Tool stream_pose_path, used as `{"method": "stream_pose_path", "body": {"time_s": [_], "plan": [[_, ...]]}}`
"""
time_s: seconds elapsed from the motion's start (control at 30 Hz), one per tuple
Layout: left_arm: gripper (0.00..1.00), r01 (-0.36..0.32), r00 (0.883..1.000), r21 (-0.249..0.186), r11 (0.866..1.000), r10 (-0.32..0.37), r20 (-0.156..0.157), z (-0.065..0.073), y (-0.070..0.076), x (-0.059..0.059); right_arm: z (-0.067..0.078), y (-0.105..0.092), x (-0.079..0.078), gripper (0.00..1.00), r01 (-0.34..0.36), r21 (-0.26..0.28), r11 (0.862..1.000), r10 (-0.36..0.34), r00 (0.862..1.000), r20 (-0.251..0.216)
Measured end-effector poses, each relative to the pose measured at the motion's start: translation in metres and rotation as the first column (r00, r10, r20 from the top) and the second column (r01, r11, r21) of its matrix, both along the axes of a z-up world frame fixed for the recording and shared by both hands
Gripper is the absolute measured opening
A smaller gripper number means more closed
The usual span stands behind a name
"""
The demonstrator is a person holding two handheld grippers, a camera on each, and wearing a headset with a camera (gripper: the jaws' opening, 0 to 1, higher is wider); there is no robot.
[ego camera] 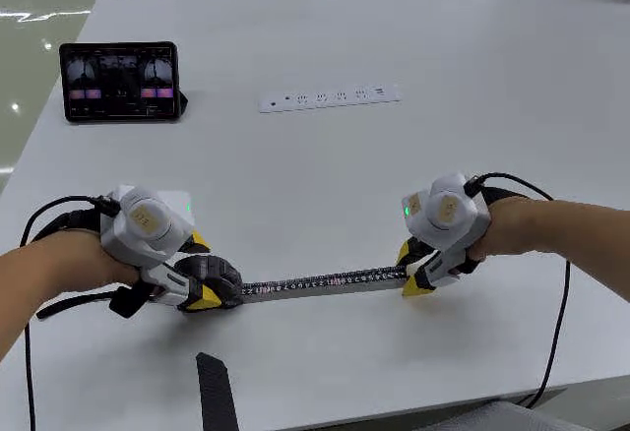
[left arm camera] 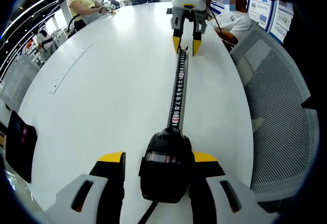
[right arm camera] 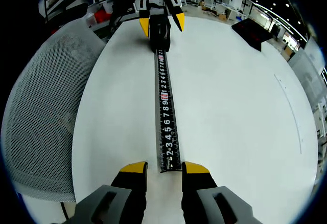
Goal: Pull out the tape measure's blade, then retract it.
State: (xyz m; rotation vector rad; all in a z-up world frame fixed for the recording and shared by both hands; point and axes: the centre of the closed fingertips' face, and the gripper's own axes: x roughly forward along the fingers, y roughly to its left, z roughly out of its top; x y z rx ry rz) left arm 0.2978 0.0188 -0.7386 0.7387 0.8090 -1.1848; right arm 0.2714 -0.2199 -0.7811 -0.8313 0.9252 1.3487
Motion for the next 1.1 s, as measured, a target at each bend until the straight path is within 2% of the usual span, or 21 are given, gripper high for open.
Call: {"method": "stream_pose_path", "body": {"time_s": [0.13, 0.3, 0.4, 0.57, 0.63, 0.9, 1.0, 1.1], "plan": [[0.47, 0.007, 1.0, 0.0, 1.0, -0.007, -0.005, 0.002, 0.001, -0.001, 0.004, 0.001, -0.002, 0.25, -0.009, 0.001, 1.0, 0.009, 1.0, 0.004], [0.56, 0.008, 1.0, 0.027, 1.0, -0.007, -0.03, -0.002, 0.007, -0.006, 0.008, 0.0, -0.001, 0.26, -0.008, 0.009, 1.0, 0.008, 1.0, 0.012], [0.58, -0.002, 0.999, 0.027, 1.0, 0.003, -0.039, -0.002, 0.01, -0.008, 0.007, -0.004, -0.004, 0.28, 0.011, -0.013, 1.0, -0.011, 1.0, -0.004], [0.63, -0.025, 0.998, 0.008, 1.0, 0.025, -0.05, 0.003, 0.013, -0.01, 0.01, -0.005, -0.006, 0.32, 0.021, -0.011, 1.0, -0.022, 1.0, -0.005], [0.65, -0.016, 0.999, -0.027, 1.0, 0.014, -0.052, 0.006, 0.01, -0.012, 0.012, -0.005, -0.006, 0.34, 0.028, -0.007, 1.0, -0.028, 1.0, -0.004], [0.72, -0.016, 0.998, -0.015, 1.0, 0.015, -0.063, 0.009, 0.017, -0.016, 0.02, -0.005, -0.005, 0.39, 0.053, 0.017, 0.998, -0.053, 0.999, -0.007], [0.77, -0.049, 0.996, -0.03, 0.998, 0.047, -0.071, 0.013, 0.02, -0.014, 0.023, -0.004, -0.006, 0.43, 0.058, 0.021, 0.998, -0.058, 0.998, -0.006], [0.82, -0.046, 0.996, -0.04, 0.998, 0.042, -0.079, 0.014, 0.019, -0.017, 0.022, -0.006, -0.009, 0.47, 0.06, 0.017, 0.998, -0.06, 0.998, -0.025]]}}
